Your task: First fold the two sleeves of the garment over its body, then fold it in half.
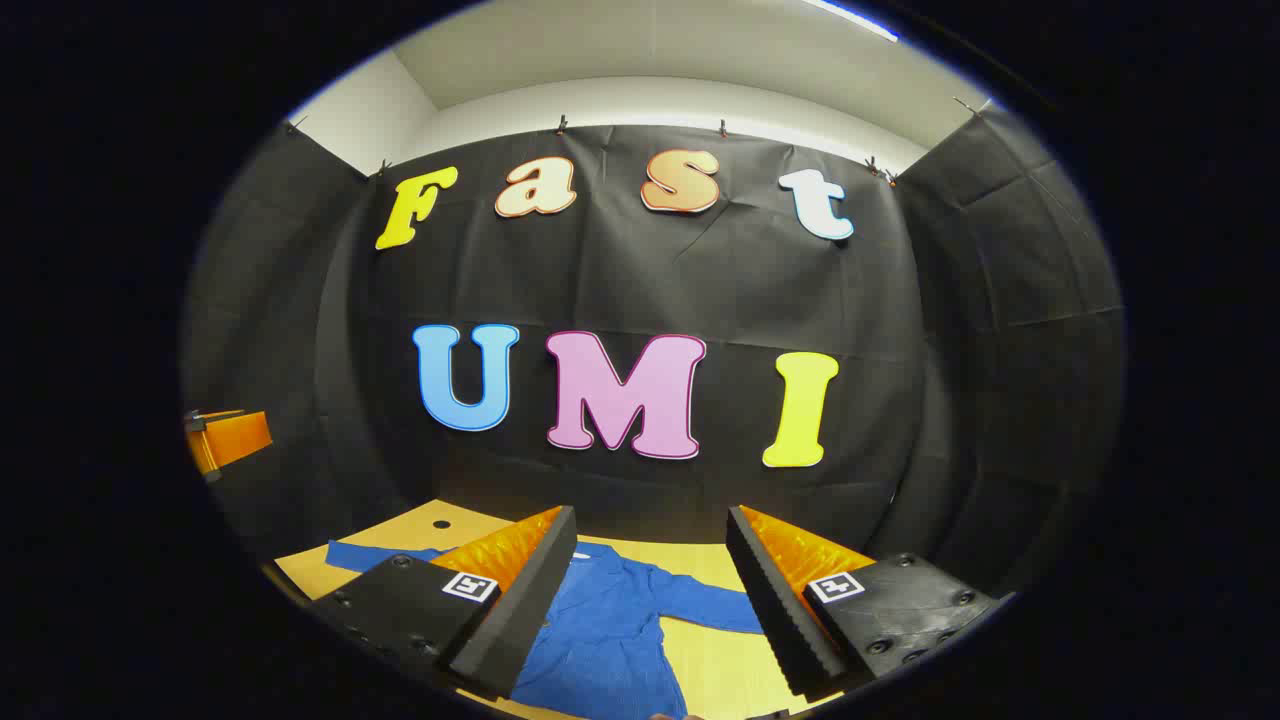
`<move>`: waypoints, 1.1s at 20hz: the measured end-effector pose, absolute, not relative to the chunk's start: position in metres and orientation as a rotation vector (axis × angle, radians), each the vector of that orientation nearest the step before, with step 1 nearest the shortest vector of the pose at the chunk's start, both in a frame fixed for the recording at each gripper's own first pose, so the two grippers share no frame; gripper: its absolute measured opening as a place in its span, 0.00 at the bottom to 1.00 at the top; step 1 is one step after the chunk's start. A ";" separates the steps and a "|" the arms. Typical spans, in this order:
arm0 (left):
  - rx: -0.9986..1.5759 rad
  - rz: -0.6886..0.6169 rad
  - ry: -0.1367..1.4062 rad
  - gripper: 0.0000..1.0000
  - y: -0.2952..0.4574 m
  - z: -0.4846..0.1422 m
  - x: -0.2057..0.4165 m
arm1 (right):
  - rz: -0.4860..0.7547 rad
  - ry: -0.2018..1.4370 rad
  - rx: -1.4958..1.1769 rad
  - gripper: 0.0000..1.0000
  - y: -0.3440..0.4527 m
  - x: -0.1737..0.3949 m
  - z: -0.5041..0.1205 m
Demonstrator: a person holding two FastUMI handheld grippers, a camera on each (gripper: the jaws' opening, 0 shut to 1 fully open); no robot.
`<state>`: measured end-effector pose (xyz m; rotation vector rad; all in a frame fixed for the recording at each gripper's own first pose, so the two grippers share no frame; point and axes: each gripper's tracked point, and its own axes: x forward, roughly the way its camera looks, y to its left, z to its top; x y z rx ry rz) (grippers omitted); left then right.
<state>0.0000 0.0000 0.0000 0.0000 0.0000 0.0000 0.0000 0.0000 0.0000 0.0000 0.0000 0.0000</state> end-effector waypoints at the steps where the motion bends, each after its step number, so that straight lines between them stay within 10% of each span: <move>1: -0.012 -0.007 -0.004 0.75 -0.001 0.001 0.001 | -0.008 0.001 0.002 0.93 -0.004 0.002 0.001; 22: -0.027 -0.057 0.009 0.80 -0.018 -0.004 0.035 | -0.046 0.011 -0.002 0.96 -0.028 0.025 0.003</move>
